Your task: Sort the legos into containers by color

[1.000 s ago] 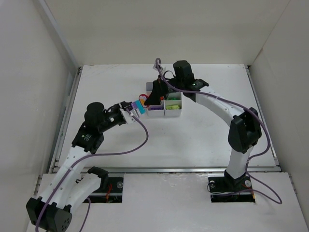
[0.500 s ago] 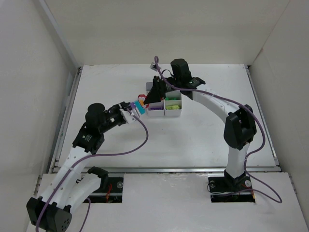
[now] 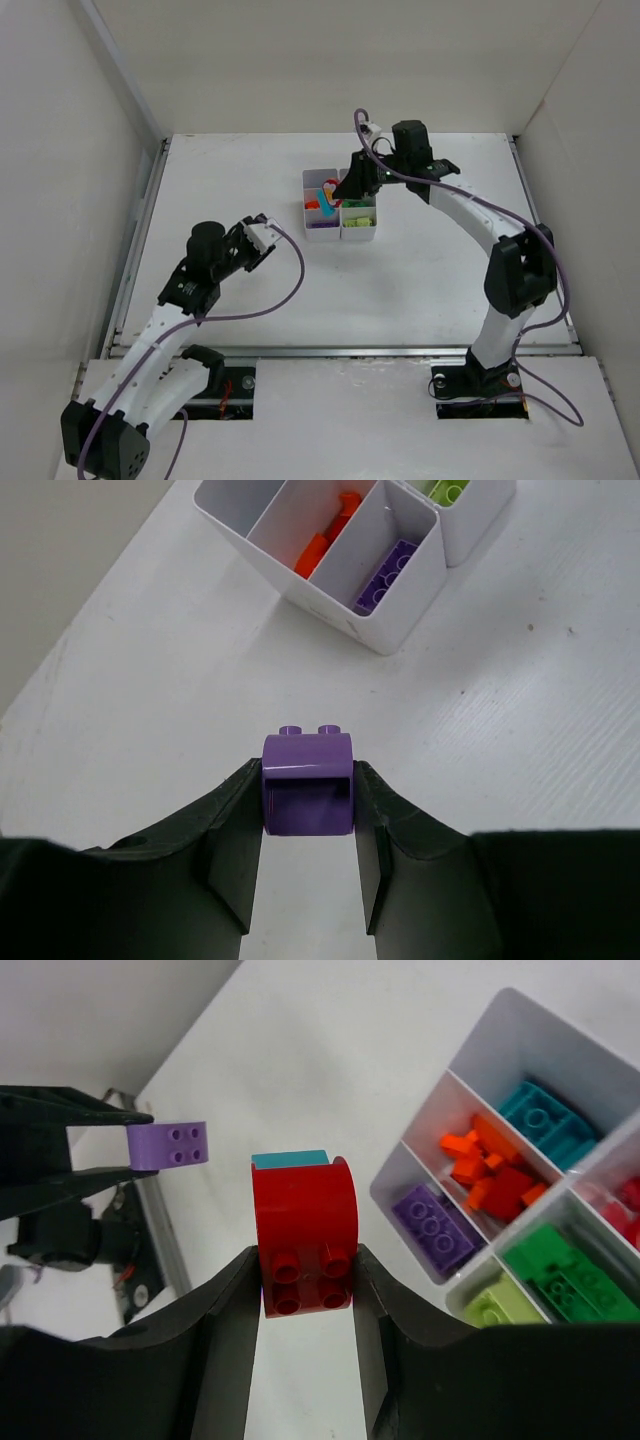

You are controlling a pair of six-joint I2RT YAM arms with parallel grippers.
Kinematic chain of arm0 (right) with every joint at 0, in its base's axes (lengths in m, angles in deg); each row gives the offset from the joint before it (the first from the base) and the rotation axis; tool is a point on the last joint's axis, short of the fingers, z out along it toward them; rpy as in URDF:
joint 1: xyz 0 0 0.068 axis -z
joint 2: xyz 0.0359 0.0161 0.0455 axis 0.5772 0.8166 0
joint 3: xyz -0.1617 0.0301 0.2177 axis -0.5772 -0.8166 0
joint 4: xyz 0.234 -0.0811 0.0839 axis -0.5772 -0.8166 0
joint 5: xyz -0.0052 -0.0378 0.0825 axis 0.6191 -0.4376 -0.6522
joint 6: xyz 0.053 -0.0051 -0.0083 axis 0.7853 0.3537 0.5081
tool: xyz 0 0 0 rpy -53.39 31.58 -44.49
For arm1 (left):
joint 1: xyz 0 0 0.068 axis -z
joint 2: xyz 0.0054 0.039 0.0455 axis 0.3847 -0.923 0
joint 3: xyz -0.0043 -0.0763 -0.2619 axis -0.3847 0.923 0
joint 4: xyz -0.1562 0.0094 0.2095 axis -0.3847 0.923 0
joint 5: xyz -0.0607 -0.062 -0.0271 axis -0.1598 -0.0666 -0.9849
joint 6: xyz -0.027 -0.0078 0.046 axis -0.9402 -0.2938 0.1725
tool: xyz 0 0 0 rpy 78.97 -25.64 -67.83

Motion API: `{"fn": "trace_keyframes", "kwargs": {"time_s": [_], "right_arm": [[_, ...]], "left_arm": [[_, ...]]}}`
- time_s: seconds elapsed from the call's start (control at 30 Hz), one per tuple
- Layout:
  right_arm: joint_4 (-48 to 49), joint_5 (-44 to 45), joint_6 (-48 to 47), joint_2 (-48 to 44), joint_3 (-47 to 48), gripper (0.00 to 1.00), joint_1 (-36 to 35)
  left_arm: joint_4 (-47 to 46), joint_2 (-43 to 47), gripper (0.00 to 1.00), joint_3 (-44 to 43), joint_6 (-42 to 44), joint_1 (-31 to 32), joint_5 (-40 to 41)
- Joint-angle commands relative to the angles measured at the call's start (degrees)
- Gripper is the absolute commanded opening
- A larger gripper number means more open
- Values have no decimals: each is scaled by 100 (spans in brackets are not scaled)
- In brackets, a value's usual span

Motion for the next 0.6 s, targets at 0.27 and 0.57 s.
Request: {"fn": "trace_keyframes", "kwargs": {"time_s": [0.27, 0.57], "right_arm": [[-582, 2038, -347, -1387, -409, 0, 570], [-757, 2672, -399, -1633, -725, 0, 1001]], "left_arm": [[-1566, -1231, 0, -531, -1682, -98, -1308], [-2806, -2278, 0, -1128, -1480, -98, -1363]]}}
